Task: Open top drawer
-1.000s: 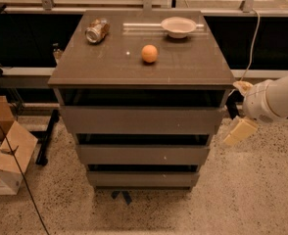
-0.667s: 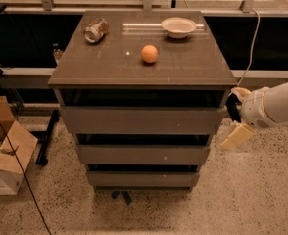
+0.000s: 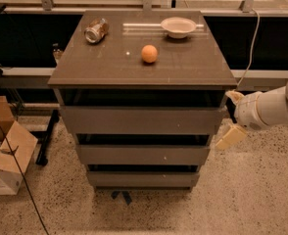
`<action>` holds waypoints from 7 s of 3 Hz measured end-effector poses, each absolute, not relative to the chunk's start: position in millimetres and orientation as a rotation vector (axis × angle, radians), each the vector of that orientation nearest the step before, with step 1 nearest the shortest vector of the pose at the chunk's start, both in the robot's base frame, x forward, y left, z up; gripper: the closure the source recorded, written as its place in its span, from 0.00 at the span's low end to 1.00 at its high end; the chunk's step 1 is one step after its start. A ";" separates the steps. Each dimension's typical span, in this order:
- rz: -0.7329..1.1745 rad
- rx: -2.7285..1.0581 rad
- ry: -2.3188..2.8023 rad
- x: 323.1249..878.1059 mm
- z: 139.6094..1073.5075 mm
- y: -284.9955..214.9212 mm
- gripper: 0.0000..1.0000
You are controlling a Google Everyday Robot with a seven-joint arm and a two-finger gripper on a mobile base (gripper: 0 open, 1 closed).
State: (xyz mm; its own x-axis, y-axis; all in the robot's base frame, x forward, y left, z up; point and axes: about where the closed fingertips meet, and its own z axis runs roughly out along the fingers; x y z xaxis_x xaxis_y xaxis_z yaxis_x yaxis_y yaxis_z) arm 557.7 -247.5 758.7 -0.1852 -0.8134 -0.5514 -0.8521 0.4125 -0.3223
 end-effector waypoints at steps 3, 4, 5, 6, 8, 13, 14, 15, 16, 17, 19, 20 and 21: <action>0.181 -1.354 1.984 600.8 691.8 -202.3 0.00; 0.228 -1.356 1.982 618.3 673.4 -186.9 0.00; 0.228 -1.398 1.960 629.4 667.7 -171.4 0.17; 0.176 -1.435 1.974 625.3 668.3 -179.0 0.41; 0.146 -1.470 1.990 610.1 672.2 -191.2 0.87; 0.115 -1.594 1.993 595.2 675.8 -190.4 0.11; 0.085 -1.691 2.008 580.0 673.6 -192.5 0.00; 0.061 -1.796 2.048 567.1 662.4 -194.4 0.23; 0.061 -1.843 2.071 560.6 655.5 -196.4 0.46; 0.060 -1.852 2.093 552.3 654.8 -201.4 0.69; 0.060 -1.852 2.093 552.3 664.4 -201.4 1.00; 0.060 -1.852 2.093 552.3 666.4 -201.4 0.81; 0.060 -1.852 2.093 552.3 667.1 -201.4 0.58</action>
Offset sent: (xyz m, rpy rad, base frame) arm 0.0466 0.0507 -0.0618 0.1023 -0.0212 0.0141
